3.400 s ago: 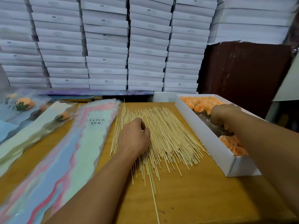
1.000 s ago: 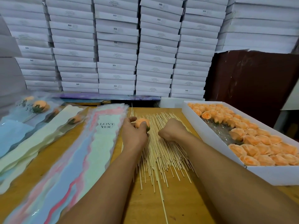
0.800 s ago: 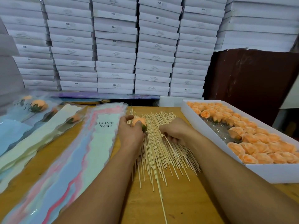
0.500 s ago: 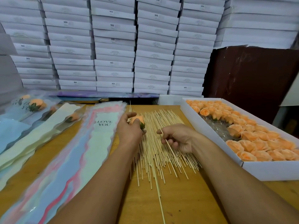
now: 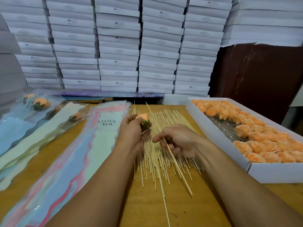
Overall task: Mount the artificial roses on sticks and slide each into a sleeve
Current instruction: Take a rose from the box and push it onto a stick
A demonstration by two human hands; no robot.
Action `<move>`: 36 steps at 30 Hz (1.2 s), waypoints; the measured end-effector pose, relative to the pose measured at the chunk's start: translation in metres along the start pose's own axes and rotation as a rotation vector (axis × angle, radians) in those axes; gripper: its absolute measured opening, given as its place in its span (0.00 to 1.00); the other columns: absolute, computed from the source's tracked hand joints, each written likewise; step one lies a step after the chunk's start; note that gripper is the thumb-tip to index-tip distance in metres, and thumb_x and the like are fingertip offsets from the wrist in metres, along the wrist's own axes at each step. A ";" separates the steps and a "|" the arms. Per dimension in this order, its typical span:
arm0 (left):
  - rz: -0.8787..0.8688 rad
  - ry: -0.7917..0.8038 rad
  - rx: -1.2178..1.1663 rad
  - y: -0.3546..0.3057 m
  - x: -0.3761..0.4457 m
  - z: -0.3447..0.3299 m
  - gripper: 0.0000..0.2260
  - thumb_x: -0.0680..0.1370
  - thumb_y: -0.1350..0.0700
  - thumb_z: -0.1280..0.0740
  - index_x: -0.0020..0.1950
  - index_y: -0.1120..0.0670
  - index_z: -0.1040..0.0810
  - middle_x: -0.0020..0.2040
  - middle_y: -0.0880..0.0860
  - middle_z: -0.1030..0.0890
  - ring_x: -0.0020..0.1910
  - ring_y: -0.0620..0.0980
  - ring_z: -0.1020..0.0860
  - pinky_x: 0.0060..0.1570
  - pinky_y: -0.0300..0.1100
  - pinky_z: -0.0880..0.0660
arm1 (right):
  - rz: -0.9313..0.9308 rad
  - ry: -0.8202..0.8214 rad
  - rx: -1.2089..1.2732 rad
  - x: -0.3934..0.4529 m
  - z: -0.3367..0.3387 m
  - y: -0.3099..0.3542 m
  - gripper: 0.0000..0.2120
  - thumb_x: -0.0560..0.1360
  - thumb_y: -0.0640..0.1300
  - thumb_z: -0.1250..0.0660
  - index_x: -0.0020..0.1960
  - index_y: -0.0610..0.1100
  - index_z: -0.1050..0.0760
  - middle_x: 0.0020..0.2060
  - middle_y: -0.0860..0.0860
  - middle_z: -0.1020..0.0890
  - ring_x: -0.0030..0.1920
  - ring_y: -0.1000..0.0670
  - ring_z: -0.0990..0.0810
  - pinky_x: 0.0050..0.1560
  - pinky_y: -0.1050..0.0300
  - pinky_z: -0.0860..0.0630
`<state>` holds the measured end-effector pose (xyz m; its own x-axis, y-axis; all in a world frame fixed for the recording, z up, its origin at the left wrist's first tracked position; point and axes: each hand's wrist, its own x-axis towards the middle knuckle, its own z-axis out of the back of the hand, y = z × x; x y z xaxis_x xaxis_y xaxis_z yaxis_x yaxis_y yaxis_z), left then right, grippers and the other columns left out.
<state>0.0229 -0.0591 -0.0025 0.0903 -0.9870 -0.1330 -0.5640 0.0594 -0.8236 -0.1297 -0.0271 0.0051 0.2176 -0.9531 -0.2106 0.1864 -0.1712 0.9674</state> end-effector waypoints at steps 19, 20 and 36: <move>0.117 0.018 -0.382 -0.016 0.002 0.002 0.13 0.83 0.68 0.43 0.64 0.59 0.24 0.62 0.66 0.26 0.60 0.63 0.22 0.44 0.48 0.19 | 0.132 0.022 -0.094 -0.019 -0.009 0.010 0.11 0.81 0.37 0.41 0.55 0.37 0.19 0.27 0.48 0.22 0.21 0.56 0.32 0.16 0.64 0.39; 0.112 0.023 -0.391 -0.017 0.002 0.002 0.12 0.83 0.68 0.43 0.61 0.59 0.24 0.62 0.65 0.26 0.59 0.63 0.22 0.43 0.48 0.19 | 0.141 0.036 -0.067 -0.020 -0.009 0.010 0.13 0.80 0.35 0.42 0.57 0.37 0.20 0.28 0.48 0.22 0.20 0.56 0.32 0.16 0.65 0.39; 0.145 0.190 -0.542 -0.025 -0.003 -0.002 0.11 0.81 0.65 0.34 0.62 0.66 0.25 0.59 0.64 0.25 0.54 0.61 0.18 0.46 0.47 0.17 | 0.245 0.261 -0.108 -0.029 -0.011 0.014 0.10 0.85 0.39 0.45 0.62 0.41 0.26 0.27 0.43 0.22 0.19 0.54 0.31 0.16 0.65 0.37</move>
<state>0.0352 -0.0579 0.0193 -0.1390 -0.9870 -0.0811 -0.9032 0.1599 -0.3982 -0.1225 0.0012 0.0232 0.5026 -0.8644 -0.0168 0.1958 0.0949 0.9760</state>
